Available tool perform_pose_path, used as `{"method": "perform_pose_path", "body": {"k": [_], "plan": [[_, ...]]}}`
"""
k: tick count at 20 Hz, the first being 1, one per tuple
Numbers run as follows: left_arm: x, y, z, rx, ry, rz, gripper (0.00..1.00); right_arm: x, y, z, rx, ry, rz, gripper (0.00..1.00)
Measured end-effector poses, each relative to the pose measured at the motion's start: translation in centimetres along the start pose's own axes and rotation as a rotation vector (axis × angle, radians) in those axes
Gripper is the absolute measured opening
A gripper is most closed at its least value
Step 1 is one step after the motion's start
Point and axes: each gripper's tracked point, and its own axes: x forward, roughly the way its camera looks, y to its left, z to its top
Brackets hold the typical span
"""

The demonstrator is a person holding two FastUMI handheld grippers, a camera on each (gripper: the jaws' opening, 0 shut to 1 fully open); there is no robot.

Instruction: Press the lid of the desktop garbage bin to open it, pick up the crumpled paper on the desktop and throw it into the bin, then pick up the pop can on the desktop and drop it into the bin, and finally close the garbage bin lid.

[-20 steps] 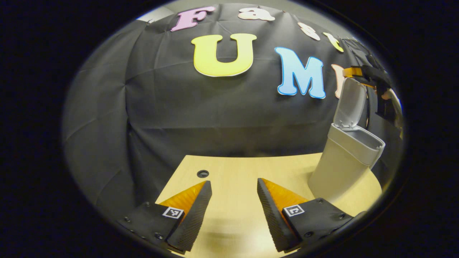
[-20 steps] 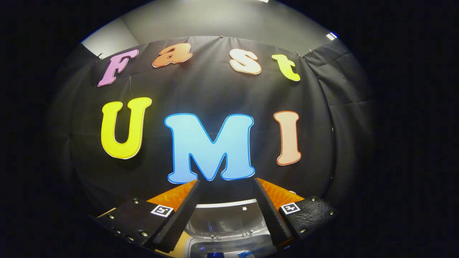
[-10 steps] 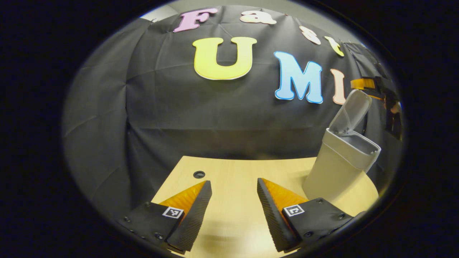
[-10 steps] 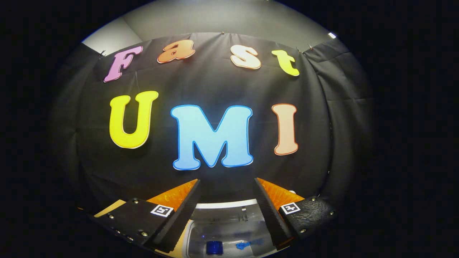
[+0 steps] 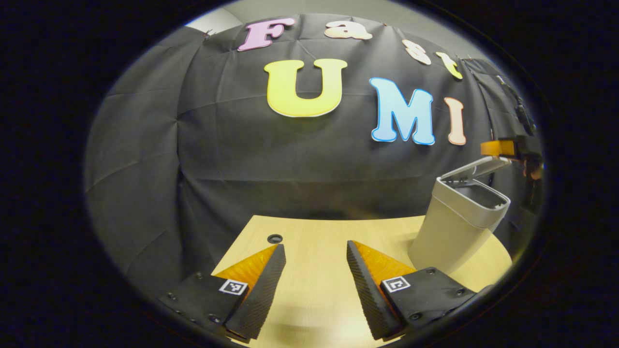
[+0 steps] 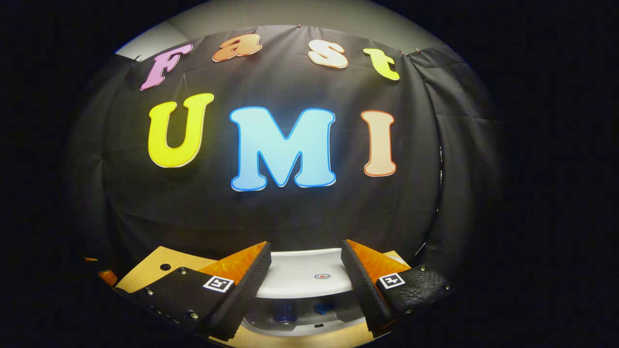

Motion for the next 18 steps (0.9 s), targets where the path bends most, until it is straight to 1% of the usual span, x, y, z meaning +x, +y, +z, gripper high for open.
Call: {"method": "perform_pose_path", "body": {"k": [1,5,6,8,10,18], "plan": [[-0.2,0.1,0.1,-0.005,-0.003,0.005,0.94,-0.1,0.0,-0.9,-0.006,0.011,-0.001,0.94],[-0.5,0.5,-0.1,-0.012,-0.005,0.016,0.94,-0.5,-0.1,-3.6,0.001,0.059,0.001,0.94],[-0.5,0.5,-0.1,-0.010,-0.005,0.017,0.78,-0.6,-0.2,-4.1,0.012,0.068,0.002,0.94],[-0.4,0.5,0.0,-0.008,-0.005,0.016,0.78,-0.6,-0.1,-4.6,0.026,0.082,0.005,0.93],[-0.4,0.2,0.1,-0.007,-0.005,0.011,0.86,-0.7,-0.1,-5.3,0.023,0.093,0.005,0.94],[-0.8,-0.6,0.5,-0.001,-0.012,0.004,0.86,-1.1,-0.1,-7.3,0.014,0.122,0.010,0.94]]}}
